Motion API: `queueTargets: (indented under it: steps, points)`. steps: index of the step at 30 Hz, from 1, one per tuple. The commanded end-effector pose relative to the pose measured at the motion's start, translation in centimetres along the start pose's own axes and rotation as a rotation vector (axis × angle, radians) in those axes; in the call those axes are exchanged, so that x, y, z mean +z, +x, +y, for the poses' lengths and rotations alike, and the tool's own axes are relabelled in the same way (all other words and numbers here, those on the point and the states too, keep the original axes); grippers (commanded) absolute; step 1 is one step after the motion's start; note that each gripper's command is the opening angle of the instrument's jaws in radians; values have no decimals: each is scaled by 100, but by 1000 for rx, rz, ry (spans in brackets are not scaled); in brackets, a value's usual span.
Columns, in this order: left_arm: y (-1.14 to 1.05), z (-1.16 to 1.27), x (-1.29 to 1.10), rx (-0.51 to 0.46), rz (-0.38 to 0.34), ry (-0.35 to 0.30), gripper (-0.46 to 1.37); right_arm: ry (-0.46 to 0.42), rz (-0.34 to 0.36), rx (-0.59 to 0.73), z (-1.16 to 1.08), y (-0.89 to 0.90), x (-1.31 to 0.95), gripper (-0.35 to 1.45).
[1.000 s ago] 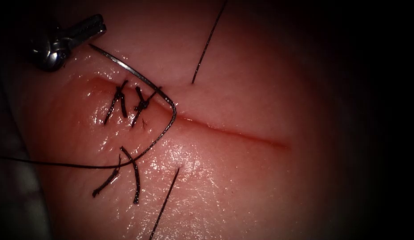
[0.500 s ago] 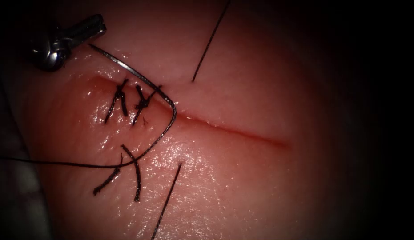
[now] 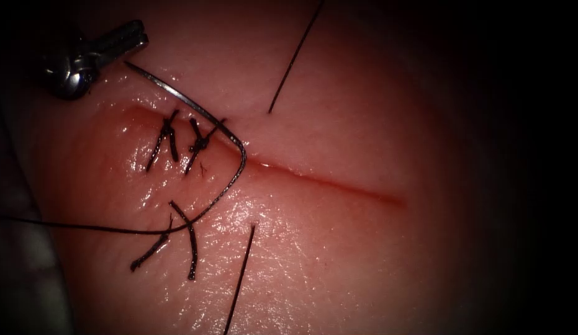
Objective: Wound Closure
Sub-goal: Pull the string through the cut with the right gripper
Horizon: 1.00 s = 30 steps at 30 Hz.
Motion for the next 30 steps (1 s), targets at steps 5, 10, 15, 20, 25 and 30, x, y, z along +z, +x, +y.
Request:
queueTargets:
  steps: [5,10,15,20,25,30]
  points:
    - [0,0,0,0,0,-2,-39,-45,-13,1,26,-17,-13,108]
    - [0,0,0,0,0,-2,-39,-76,-48,-34,57,-48,-15,105]
    - [0,0,0,0,0,-2,-39,-104,-69,-28,81,-75,-15,103]
    - [0,0,0,0,0,-2,-39,-126,-77,-23,94,-93,-15,102]
    - [0,0,0,0,0,-2,-39,-140,-84,-28,101,-106,-12,102]
    - [0,0,0,0,0,-2,-39,-145,-88,-28,105,-113,-6,102]
